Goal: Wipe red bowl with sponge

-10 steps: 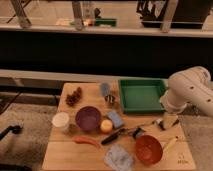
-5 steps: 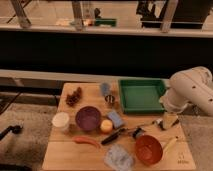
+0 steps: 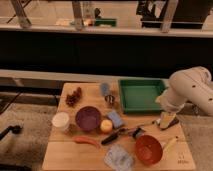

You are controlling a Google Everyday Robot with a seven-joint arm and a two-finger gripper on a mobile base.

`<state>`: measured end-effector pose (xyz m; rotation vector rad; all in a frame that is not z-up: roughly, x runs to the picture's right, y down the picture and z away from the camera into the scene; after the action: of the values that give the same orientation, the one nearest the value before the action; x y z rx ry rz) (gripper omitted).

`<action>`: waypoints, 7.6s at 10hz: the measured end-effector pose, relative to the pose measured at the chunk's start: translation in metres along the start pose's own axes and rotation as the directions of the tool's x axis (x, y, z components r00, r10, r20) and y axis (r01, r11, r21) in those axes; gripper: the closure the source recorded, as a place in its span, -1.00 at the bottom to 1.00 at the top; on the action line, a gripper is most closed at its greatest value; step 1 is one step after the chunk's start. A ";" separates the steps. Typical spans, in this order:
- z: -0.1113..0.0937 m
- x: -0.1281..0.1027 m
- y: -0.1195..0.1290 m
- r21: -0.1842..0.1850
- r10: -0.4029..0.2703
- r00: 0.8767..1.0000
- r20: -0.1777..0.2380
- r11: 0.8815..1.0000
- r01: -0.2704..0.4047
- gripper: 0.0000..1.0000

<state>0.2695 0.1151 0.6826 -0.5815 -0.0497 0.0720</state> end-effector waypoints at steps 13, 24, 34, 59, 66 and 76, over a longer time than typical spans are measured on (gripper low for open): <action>0.036 -0.102 0.005 0.007 -0.128 0.991 0.045 0.992 0.128 -0.60; 0.065 -0.177 0.012 0.040 -0.232 0.968 0.098 0.973 0.229 -0.60; 0.110 -0.198 -0.019 0.033 -0.245 0.959 0.140 0.970 0.243 -0.60; 0.199 -0.203 -0.038 0.012 -0.283 0.949 0.135 0.959 0.284 -0.60; 0.209 -0.201 -0.034 -0.009 -0.296 0.947 0.123 0.954 0.299 0.08; 0.166 -0.197 -0.047 0.020 -0.279 0.943 0.181 0.960 0.280 1.00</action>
<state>0.0644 0.1508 0.8414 -0.5674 -0.3107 -0.1520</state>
